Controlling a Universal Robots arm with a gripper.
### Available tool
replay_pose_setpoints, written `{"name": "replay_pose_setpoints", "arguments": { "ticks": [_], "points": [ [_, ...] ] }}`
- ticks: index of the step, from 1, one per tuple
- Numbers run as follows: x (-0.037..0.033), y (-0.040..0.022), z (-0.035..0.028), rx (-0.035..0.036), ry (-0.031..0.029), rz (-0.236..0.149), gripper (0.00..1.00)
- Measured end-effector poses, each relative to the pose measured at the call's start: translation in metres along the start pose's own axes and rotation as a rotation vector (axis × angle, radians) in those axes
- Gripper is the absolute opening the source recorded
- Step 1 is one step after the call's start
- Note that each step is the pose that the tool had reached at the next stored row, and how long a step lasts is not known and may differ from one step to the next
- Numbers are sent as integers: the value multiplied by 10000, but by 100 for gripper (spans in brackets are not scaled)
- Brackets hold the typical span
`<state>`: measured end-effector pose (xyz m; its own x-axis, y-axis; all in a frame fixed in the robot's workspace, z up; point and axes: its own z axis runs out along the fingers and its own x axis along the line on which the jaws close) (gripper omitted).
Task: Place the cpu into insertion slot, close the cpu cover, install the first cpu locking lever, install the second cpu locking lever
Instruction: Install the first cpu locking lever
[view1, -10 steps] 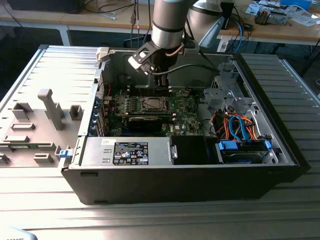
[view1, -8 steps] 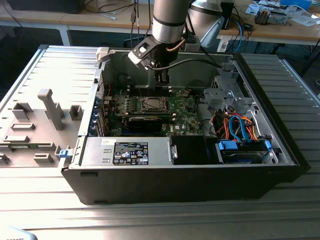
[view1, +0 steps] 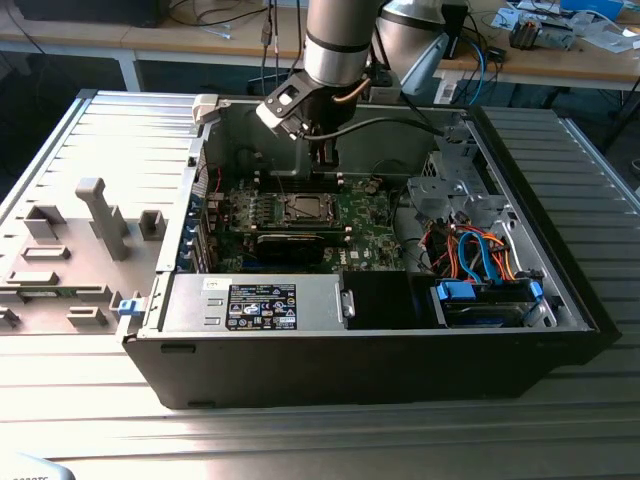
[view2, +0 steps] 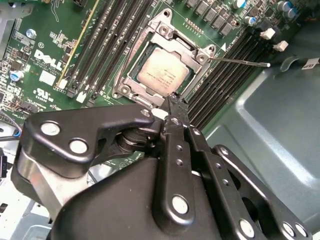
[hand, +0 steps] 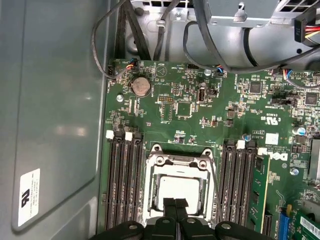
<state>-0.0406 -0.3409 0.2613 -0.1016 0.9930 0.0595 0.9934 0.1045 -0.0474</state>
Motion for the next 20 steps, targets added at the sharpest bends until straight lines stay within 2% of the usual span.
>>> {"name": "replay_pose_setpoints", "arguments": {
  "ticks": [5, 6, 8, 20],
  "points": [
    [0, 1, 1, 58, -45, -987, 11],
    [0, 1, 1, 80, -62, -1343, 11],
    [0, 1, 1, 99, -78, -1668, 11],
    [0, 1, 1, 142, -112, -2393, 11]
  ]
}}
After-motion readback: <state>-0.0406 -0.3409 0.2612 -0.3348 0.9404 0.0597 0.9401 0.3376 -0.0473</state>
